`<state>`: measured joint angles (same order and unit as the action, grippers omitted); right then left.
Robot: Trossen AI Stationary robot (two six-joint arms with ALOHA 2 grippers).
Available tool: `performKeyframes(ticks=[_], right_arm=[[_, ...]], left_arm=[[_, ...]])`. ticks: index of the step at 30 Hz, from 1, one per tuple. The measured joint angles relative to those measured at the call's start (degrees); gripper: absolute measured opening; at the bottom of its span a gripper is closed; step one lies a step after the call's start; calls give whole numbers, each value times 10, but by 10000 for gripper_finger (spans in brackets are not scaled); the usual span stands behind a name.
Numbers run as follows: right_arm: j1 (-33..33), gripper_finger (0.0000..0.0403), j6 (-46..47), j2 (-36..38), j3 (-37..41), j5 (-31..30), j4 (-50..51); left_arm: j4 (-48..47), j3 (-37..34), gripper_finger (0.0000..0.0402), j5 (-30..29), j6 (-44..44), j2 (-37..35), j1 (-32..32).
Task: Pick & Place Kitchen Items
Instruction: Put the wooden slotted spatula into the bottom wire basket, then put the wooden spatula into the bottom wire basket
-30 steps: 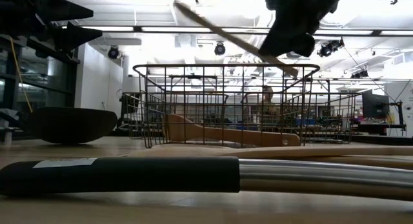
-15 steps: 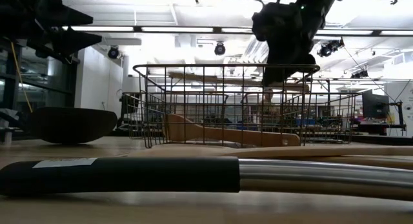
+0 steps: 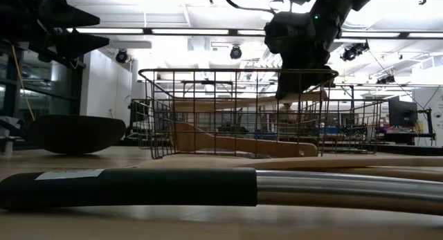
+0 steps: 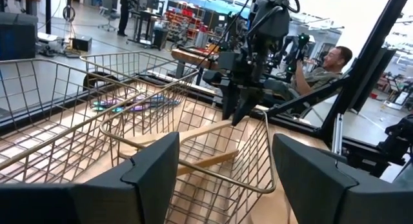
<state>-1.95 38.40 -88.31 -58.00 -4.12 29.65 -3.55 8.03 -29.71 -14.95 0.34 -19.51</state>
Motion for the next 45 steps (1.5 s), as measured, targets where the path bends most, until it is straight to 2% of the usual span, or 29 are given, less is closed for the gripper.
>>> performKeyframes(ticks=[6, 23, 33, 45], right_arm=[[9, 84, -7, -1, 0, -1, -1], [10, 141, -12, 2, 3, -8, -24], [10, 139, -26, 44, 2, -3, -63], [9, 138, -10, 54, 2, -5, -7]], left_arm=[[0, 0, 244, 0, -4, 0, 0], [0, 0, 244, 0, -4, 0, 0], [-1, 0, 244, 0, -4, 0, 0], [-5, 0, 244, 0, -4, 0, 0]])
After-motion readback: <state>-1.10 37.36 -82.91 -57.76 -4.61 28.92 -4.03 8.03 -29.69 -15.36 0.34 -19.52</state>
